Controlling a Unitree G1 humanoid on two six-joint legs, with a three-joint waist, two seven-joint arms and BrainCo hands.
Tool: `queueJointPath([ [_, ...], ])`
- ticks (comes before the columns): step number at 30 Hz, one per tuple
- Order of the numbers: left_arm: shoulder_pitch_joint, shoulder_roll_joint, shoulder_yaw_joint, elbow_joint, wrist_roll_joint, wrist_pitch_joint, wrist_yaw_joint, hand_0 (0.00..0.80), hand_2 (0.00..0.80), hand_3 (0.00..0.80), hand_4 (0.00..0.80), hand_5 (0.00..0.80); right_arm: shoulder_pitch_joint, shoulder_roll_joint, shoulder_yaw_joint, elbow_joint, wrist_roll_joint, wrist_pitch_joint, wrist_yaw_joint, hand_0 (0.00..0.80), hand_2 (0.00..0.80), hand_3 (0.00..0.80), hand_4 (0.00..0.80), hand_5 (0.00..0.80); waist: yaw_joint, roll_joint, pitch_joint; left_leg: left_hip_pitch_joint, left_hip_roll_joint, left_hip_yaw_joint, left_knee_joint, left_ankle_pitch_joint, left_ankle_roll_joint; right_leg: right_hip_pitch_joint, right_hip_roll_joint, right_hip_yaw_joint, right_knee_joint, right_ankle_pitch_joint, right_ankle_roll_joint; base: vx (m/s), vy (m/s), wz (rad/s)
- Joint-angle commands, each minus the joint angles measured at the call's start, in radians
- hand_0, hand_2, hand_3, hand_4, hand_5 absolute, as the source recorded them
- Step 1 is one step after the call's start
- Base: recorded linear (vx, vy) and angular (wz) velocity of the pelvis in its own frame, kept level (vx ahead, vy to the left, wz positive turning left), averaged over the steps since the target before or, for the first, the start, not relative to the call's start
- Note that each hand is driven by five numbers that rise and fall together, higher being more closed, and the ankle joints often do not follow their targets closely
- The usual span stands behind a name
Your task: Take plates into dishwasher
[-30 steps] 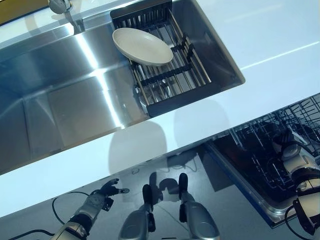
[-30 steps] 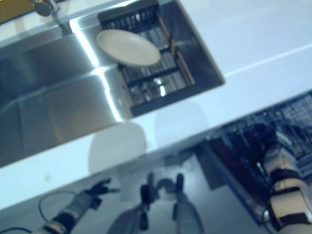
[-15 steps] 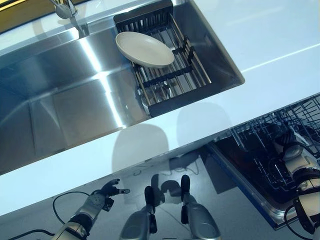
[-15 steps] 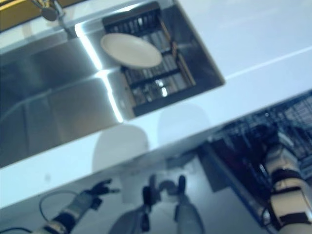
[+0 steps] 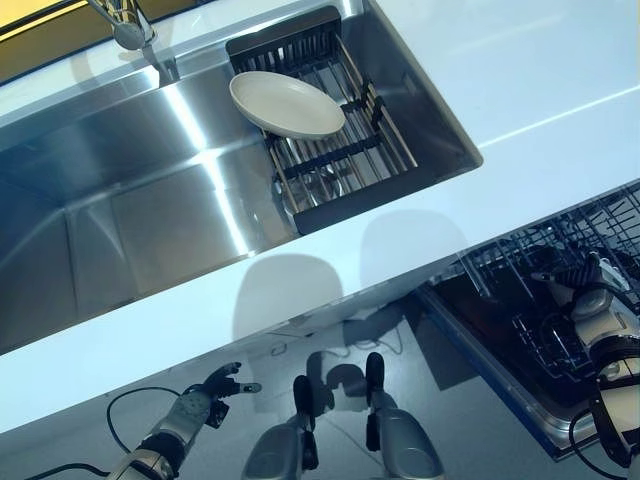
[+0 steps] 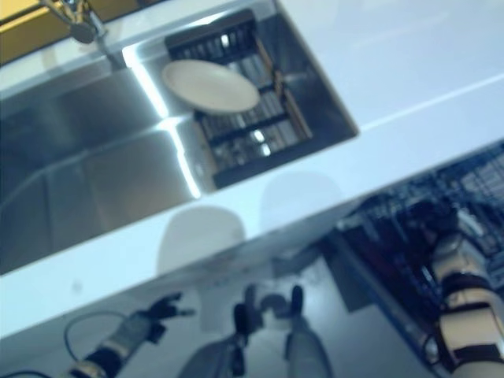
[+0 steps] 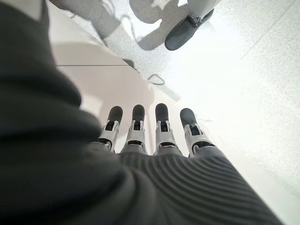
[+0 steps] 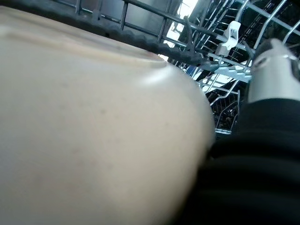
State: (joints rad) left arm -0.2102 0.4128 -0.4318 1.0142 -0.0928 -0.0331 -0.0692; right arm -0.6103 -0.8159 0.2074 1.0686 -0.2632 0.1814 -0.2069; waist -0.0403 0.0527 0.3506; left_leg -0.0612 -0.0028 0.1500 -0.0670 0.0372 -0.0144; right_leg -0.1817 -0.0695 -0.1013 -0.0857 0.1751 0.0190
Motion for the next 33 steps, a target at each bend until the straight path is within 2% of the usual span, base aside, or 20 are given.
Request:
queueJointPath([
  [1, 0.02, -0.007, -0.01, 0.008, -0.007, -0.013, 0.002, 0.0, 0.0, 0.0, 0.0, 0.0, 0.038, -0.069, 0.036, 0.035, 0.001, 0.011, -0.021, 0.0, 0.0, 0.0, 0.0, 0.0, -0.022, -0.026, -0.02, -0.067, -0.013, 0.008, 0.079, -0.024, 0.012, -0.004, 0.03, -0.007, 0.074, -0.077, 0.026, 0.0, 0.0, 0.0],
  [10, 0.034, -0.01, -0.006, -0.006, -0.009, -0.003, 0.001, 0.0, 0.0, 0.0, 0.0, 0.0, 0.039, -0.082, 0.033, -0.053, 0.006, 0.018, -0.032, 0.0, 0.0, 0.0, 0.0, 0.0, -0.028, -0.036, -0.03, -0.051, -0.009, 0.013, 0.064, -0.023, 0.013, 0.005, 0.037, 0.0, 0.062, -0.074, 0.027, 0.008, 0.017, -0.04],
  [24, 0.058, -0.03, 0.03, -0.006, -0.006, 0.007, 0.007, 0.0, 0.0, 0.0, 0.0, 0.0, 0.156, -0.093, -0.04, -0.398, 0.004, 0.066, -0.07, 0.0, 0.0, 0.0, 0.0, 0.0, -0.07, -0.061, -0.052, -0.02, -0.006, 0.038, 0.04, -0.029, 0.02, 0.016, 0.052, 0.029, 0.059, -0.076, 0.028, 0.011, 0.043, -0.07],
  [33, 0.066, -0.047, 0.049, 0.0, -0.002, 0.005, 0.019, 0.0, 0.0, 0.0, 0.0, 0.0, 0.19, -0.098, -0.099, -0.525, -0.007, 0.065, -0.088, 0.0, 0.0, 0.0, 0.0, 0.0, -0.084, -0.067, -0.06, -0.009, -0.008, 0.045, 0.034, -0.033, 0.025, 0.023, 0.055, 0.044, 0.059, -0.079, 0.027, 0.004, 0.038, -0.06],
])
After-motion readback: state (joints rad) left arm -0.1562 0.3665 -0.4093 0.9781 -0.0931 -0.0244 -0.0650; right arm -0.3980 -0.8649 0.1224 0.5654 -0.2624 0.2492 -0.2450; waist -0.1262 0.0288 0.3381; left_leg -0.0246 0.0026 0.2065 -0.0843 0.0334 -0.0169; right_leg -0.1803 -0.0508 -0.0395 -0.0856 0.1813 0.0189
